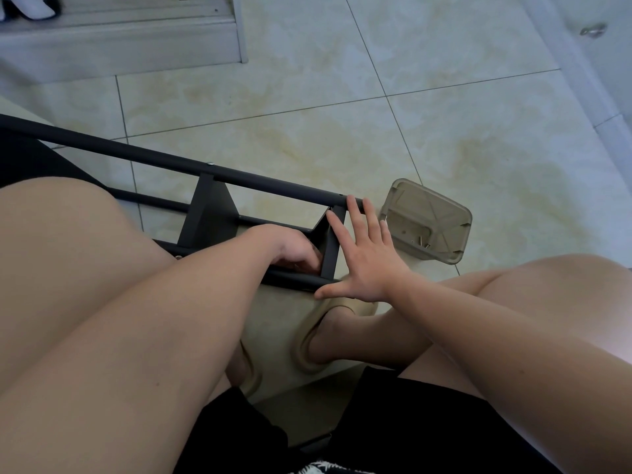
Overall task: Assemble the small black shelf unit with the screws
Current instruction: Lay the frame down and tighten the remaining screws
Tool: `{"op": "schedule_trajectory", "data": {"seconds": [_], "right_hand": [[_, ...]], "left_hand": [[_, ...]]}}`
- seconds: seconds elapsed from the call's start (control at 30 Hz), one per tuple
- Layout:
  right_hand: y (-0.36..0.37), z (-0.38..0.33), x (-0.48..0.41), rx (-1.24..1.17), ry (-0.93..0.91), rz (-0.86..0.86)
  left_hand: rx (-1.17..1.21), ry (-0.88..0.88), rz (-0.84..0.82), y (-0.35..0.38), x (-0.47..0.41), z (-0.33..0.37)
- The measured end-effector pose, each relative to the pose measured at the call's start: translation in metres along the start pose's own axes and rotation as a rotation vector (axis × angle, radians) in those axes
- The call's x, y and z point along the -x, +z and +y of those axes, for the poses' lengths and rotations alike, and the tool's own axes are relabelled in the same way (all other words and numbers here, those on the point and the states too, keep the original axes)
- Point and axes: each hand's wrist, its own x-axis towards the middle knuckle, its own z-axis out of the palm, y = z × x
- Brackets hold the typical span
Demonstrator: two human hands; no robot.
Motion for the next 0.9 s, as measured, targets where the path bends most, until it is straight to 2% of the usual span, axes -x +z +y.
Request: {"op": "schedule_trajectory", "data": {"seconds": [0.2, 0.5, 0.73, 0.9], "right_hand": [[0.0010, 0.0002, 0.0001, -0.002, -0.002, 0.010], [0.0020, 0.0004, 0.0003, 0.005, -0.002, 0.013], [0.0009, 0.0004, 0.0005, -0.011, -0.003, 0.008], [0.0010, 0.0002, 0.0007, -0.004, -0.006, 0.012]], "left_hand": [[0.068, -0.008, -0.014, 0.0008, 0.0008, -0.0009], [-0.011, -0.012, 0.074, 0.0017, -0.0038, -0.0007], [0.005, 0.035, 0.066, 0.0006, -0.0032, -0.0038], [0.011, 0.000, 0.037, 0.0000, -0.0023, -0.0023]]}}
